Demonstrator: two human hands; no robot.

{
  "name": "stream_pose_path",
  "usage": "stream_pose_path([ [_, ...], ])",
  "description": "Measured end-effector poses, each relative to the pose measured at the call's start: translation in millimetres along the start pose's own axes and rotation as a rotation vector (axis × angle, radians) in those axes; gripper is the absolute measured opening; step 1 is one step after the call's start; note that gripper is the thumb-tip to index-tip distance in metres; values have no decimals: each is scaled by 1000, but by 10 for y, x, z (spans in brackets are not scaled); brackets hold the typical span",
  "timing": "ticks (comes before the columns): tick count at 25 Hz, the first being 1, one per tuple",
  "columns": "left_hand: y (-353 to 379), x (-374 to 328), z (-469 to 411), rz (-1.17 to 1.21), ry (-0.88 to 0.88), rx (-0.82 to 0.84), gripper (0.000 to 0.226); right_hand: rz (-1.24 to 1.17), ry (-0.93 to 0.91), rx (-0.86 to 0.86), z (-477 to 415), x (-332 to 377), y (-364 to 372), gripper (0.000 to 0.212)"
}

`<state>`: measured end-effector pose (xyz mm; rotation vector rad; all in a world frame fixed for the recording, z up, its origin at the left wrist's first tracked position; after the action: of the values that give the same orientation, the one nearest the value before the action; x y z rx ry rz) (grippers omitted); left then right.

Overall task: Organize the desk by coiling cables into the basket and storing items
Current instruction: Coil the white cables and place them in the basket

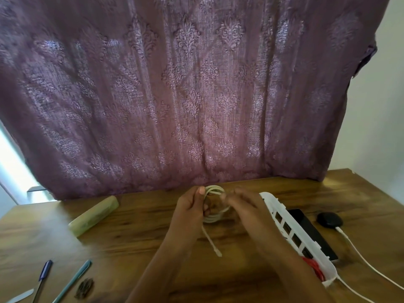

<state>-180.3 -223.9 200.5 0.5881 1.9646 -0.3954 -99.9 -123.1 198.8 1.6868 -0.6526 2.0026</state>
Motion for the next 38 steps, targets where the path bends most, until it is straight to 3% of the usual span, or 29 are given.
stream_pose_path([
  [3,26,-62,-35,-121,94,78,34,-96,189,74,-61,-29,-44,29],
  [5,-8,-47,-37,-163,96,62,30,-45,171,122,-71,47,-41,36],
  [8,-42,-44,-49,-132,75,4,22,-41,84,131,-53,168,-65,25],
  [15,20,-114,-48,27,58,37,26,-116,-44,115,-23,325,-130,23],
  [19,2,-30,-46,72,9,11,26,239,-326,-57,-23,553,-203,16],
  [22,-43,-6,-30,90,-20,-10,28,668,-613,-273,27,691,-229,38],
  [24,-71,-8,-20,107,-35,-36,29,747,-668,-308,20,694,-215,46],
  [26,-101,9,-18,171,-66,-85,28,483,-513,-201,-57,594,-274,36],
  [29,-199,102,-13,342,-171,-199,26,-71,-81,125,-197,249,-245,21],
  [31,-244,122,-17,395,-192,-219,26,-234,85,255,-200,86,-224,14],
  [34,-282,98,-25,351,-169,-211,26,-277,81,298,-210,102,-239,14],
  [38,-249,57,-39,244,-112,-172,26,-394,67,183,-234,159,-328,18],
])
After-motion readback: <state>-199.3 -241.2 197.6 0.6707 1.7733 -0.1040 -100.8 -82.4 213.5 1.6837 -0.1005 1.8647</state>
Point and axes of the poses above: each hand's wrist, its own z-axis away from the middle knuckle, its own y-axis out of the palm, x = y × z, the point moved 9 cm from there along -z, towards the middle knuckle, and after that the axes turned 14 degrees about y, right-handed, at the moved point
